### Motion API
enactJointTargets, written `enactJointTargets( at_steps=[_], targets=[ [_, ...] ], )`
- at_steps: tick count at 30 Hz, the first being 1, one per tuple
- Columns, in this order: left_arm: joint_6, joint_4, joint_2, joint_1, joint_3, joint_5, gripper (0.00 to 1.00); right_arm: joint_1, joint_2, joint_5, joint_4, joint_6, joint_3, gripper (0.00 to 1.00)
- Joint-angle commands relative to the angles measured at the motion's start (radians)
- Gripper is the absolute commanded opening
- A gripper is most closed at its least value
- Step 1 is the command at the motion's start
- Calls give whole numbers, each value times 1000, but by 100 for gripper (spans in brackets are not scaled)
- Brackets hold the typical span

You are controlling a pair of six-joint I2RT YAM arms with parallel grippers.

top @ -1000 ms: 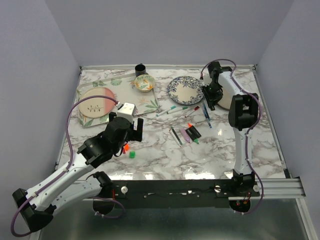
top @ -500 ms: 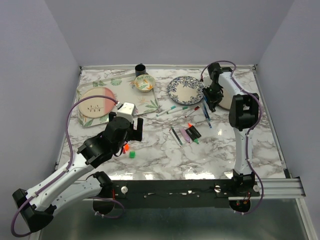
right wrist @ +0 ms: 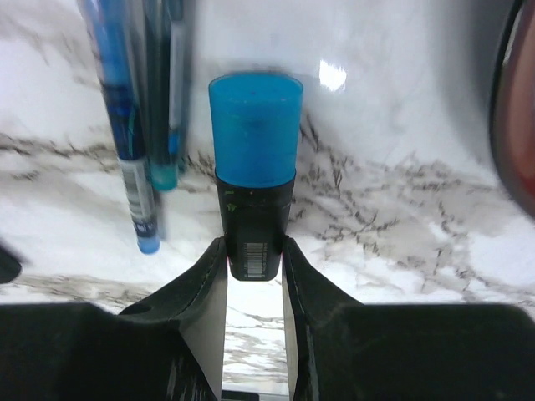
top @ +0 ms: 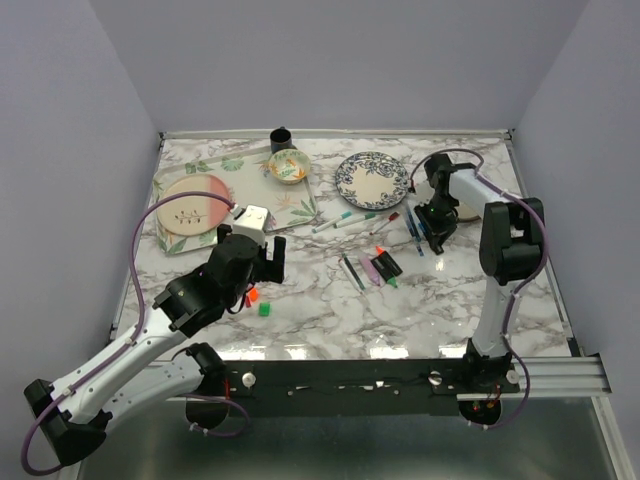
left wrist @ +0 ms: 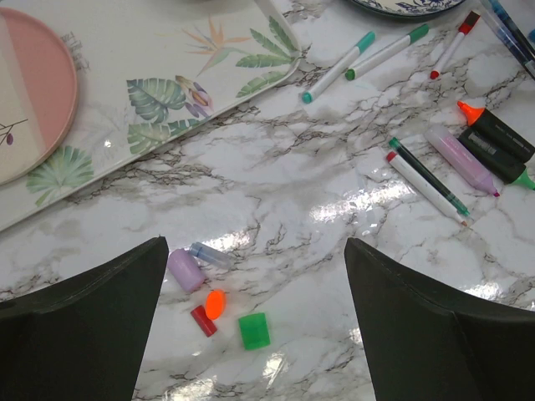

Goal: Open the pen caps

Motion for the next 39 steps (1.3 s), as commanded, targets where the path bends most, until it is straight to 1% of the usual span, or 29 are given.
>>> enactJointTargets(
  at_steps=[1, 4, 5, 6, 8, 11, 13, 16, 17, 19, 20, 22, 25, 26, 27, 28, 29, 30, 31, 32, 33, 34, 35, 36, 37, 38, 39],
  targets=[
    [11, 17, -14, 4, -11, 22, 96, -30, -36, 6, 74, -26, -174, 34],
    [10, 19, -13, 4, -11, 22, 96, -43, -39, -6, 78, -35, -206, 39],
    [10, 19, -13, 4, -11, 22, 96, -46, -36, -6, 80, -35, -206, 41],
    [10, 17, -13, 4, -11, 22, 95, -46, -34, -33, 77, -39, -205, 42],
    [8, 17, -13, 4, -13, 22, 96, -47, -34, -35, 78, -38, -199, 45],
    [8, 19, -19, 5, -13, 22, 96, -46, -31, -44, 71, -35, -191, 48],
    [8, 20, -20, 4, -13, 23, 96, -46, -28, -47, 71, -38, -190, 48],
    [10, 20, -22, 4, -13, 28, 95, -49, -33, -52, 75, -36, -193, 40],
    [10, 23, -22, 5, -13, 31, 96, -50, -34, -55, 74, -35, -191, 31],
    [10, 25, -34, 5, -13, 45, 96, -55, -40, -73, 74, -38, -194, 17],
    [8, 36, -40, 5, -16, 69, 96, -60, -49, -81, 72, -38, -194, 8],
    [5, 51, -63, 8, -24, 100, 97, -69, -88, -102, 77, -41, -200, 1],
    [-48, 100, -89, 11, -39, 186, 99, -83, -177, -148, 81, -47, -222, 1],
    [-74, 153, -97, 13, -51, 212, 99, -86, -207, -164, 83, -50, -231, 1],
    [-140, 192, -102, 11, -92, 274, 99, -84, -233, -205, 90, -59, -245, 0],
    [-180, 235, -109, 14, -118, 307, 99, -86, -291, -231, 89, -68, -255, 1],
    [-223, 332, -109, 14, -148, 335, 99, -86, -319, -263, 89, -81, -278, 1],
    [-327, 389, -103, 13, -206, 396, 99, -84, -347, -302, 86, -114, -289, 1],
    [-370, 451, -86, 13, -232, 422, 99, -84, -405, -378, 81, -131, -300, 1],
    [-422, 579, -70, 13, -257, 445, 99, -81, -433, -414, 77, -148, -317, 1],
    [-465, 642, -50, 13, -293, 465, 99, -78, -466, -449, 72, -170, -325, 1],
    [-546, 702, -2, 11, -307, 502, 99, -75, -496, -522, 71, -176, -334, 0],
    [-580, 814, 24, 5, -320, 504, 99, -58, -552, -558, 71, -182, -343, 1],
    [-606, 863, 51, -1, -329, 505, 99, -47, -578, -595, 75, -194, -367, 1],
    [-634, 908, 111, -6, -329, 493, 98, -35, -601, -653, 81, -200, -380, 1],
    [-669, 974, 140, -13, -324, 482, 98, -5, -653, -678, 95, -202, -398, 1],
    [-683, 1000, 173, -36, -305, 467, 98, 9, -677, -699, 127, -210, -442, 0]
  ],
)
